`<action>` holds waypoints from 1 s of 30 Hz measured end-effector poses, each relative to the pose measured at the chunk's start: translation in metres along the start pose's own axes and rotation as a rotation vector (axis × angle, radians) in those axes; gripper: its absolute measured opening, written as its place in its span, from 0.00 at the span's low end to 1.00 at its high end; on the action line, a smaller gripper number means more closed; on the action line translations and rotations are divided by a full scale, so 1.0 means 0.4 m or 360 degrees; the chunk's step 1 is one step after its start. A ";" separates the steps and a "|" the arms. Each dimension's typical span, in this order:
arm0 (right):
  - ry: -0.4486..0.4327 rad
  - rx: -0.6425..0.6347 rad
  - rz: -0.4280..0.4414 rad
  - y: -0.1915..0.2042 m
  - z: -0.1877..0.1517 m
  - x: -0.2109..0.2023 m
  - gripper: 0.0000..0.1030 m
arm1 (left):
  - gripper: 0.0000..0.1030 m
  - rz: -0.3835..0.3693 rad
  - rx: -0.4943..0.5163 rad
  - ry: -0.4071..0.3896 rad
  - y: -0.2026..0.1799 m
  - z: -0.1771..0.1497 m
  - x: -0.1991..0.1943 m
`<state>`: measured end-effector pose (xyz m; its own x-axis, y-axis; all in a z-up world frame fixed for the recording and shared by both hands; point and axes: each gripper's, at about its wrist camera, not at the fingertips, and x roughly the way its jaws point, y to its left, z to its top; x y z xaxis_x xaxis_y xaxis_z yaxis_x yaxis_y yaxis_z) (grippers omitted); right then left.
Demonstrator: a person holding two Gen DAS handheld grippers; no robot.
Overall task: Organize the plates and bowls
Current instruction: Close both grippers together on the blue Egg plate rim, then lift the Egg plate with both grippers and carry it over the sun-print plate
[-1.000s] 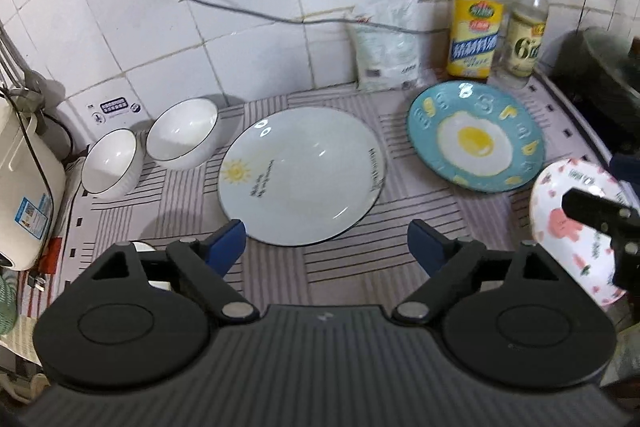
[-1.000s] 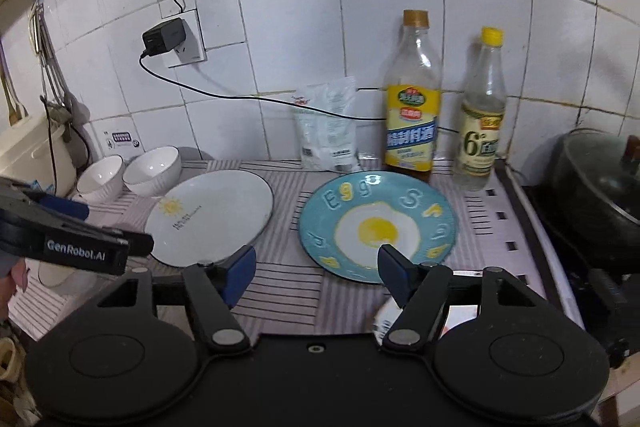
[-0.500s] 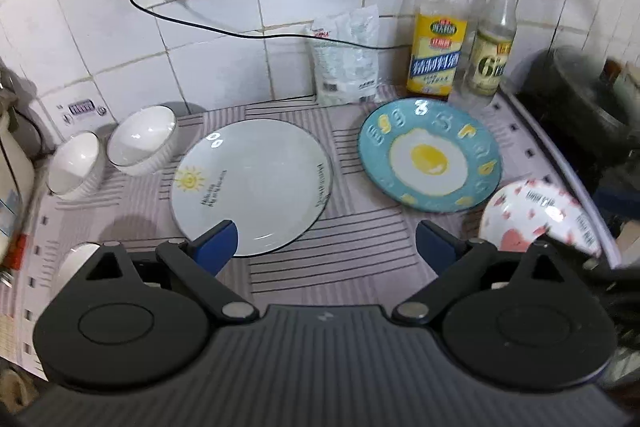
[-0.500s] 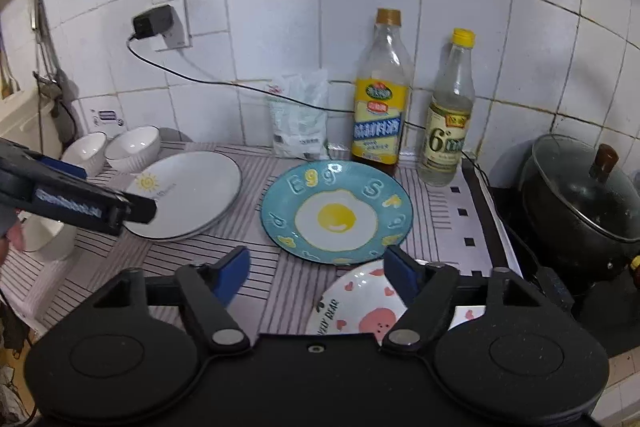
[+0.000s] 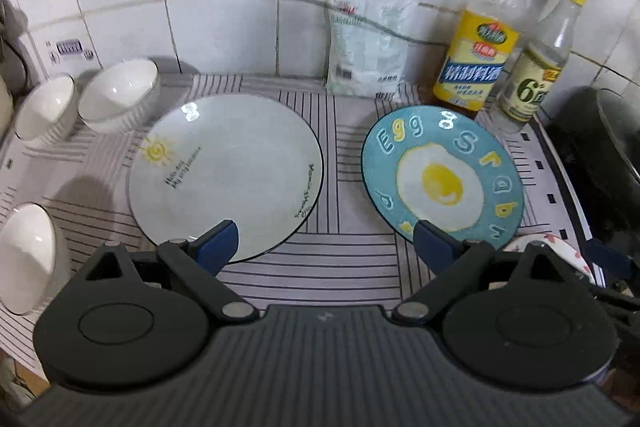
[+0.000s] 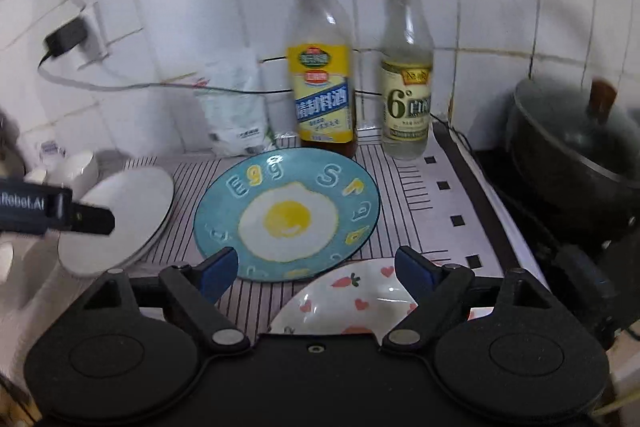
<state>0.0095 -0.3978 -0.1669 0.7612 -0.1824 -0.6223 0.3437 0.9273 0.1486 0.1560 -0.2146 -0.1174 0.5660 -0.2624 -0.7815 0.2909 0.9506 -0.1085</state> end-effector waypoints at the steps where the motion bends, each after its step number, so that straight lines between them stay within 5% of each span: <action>1: -0.0009 0.0026 0.0019 -0.009 0.000 0.011 0.86 | 0.91 -0.0023 -0.0012 0.0006 0.002 -0.002 0.018; 11: -0.0022 0.0307 0.0089 -0.103 0.024 0.145 0.82 | 0.84 -0.0175 -0.0117 0.0154 -0.023 0.000 0.188; 15: 0.0014 0.0344 0.0088 -0.130 0.040 0.194 0.79 | 0.71 -0.0199 -0.0154 0.0248 -0.035 -0.005 0.244; 24: 0.0145 0.0270 0.0044 -0.147 0.065 0.307 0.53 | 0.42 -0.0336 -0.0232 0.0290 -0.027 -0.007 0.289; 27: 0.0147 0.0279 0.0066 -0.148 0.064 0.321 0.32 | 0.29 -0.0390 -0.0264 0.0301 -0.024 0.003 0.300; 28: 0.0143 0.0273 0.0010 -0.146 0.064 0.325 0.16 | 0.25 -0.0401 -0.0272 0.0303 -0.023 0.006 0.304; 30: 0.0141 0.0250 -0.0013 -0.146 0.063 0.326 0.16 | 0.24 -0.0409 -0.0281 0.0304 -0.025 0.009 0.313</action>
<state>0.1025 -0.4841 -0.2374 0.7087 -0.1540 -0.6885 0.4369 0.8620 0.2570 0.2267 -0.2574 -0.2117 0.3327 -0.4763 -0.8139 0.2577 0.8761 -0.4074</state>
